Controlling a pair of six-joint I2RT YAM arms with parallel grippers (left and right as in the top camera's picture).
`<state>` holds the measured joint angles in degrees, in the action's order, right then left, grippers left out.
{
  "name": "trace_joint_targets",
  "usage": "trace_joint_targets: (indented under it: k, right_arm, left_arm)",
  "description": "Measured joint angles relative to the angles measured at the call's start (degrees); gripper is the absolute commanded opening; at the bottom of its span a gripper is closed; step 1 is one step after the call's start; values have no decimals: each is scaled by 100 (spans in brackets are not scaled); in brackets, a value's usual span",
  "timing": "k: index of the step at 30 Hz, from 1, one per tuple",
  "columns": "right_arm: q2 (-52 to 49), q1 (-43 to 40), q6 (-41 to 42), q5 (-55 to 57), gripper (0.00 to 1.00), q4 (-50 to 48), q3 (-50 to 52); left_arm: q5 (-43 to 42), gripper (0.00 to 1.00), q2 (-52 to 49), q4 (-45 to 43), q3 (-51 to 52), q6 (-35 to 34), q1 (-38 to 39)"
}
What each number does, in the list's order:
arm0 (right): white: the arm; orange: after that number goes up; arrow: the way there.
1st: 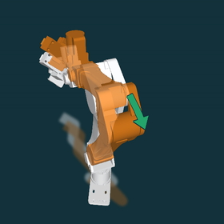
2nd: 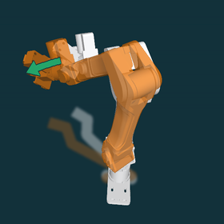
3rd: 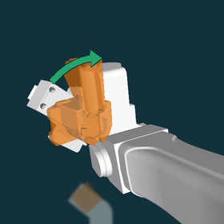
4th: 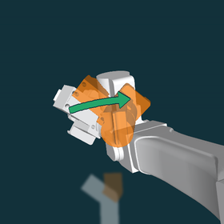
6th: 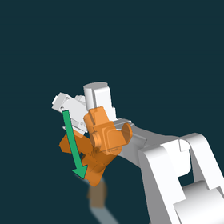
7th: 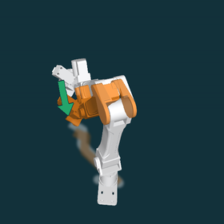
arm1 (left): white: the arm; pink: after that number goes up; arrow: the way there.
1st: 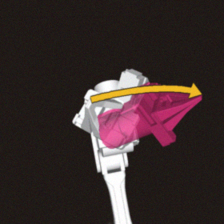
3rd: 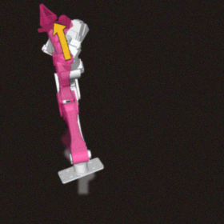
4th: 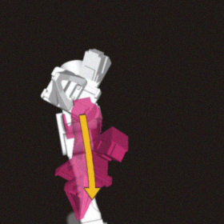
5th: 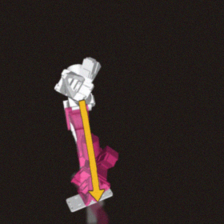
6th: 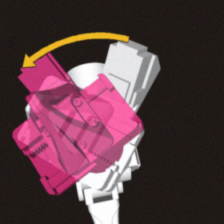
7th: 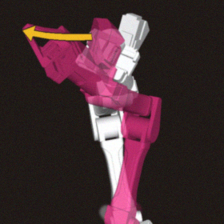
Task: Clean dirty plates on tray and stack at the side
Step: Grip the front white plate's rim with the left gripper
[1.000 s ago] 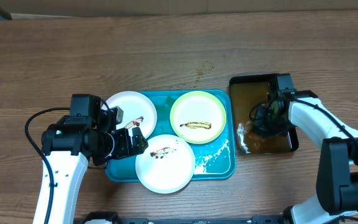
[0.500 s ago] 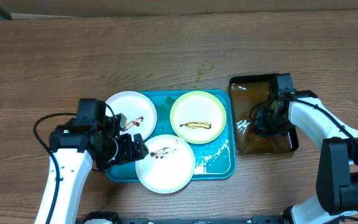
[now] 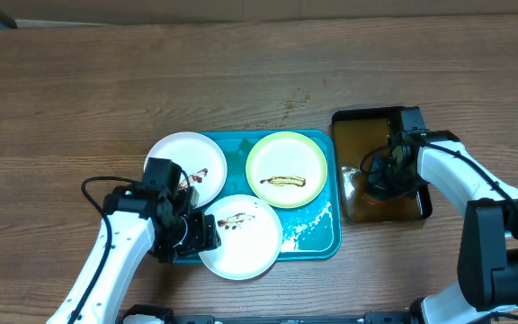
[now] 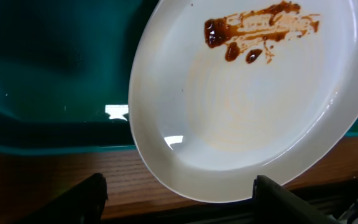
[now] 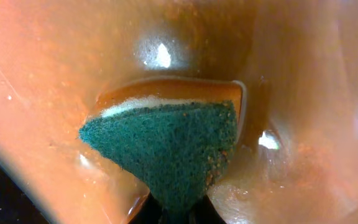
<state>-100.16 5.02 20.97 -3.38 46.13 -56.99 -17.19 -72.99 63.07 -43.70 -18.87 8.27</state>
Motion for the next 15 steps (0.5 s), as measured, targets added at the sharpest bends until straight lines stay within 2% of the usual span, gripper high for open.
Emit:
trace_joint_targets:
  k: [7,12,15]
  right_arm:
    - [0,2,2,22,4,50,-2]
    - [0,0,0,33,4,61,-2]
    - [0,0,0,39,4,90,-2]
  left_arm:
    - [302,72,-544,-308,7,-315,173]
    - [374,42,-968,-627,7,-483,302]
    - [400,30,-1145,-654,7,-531,299]
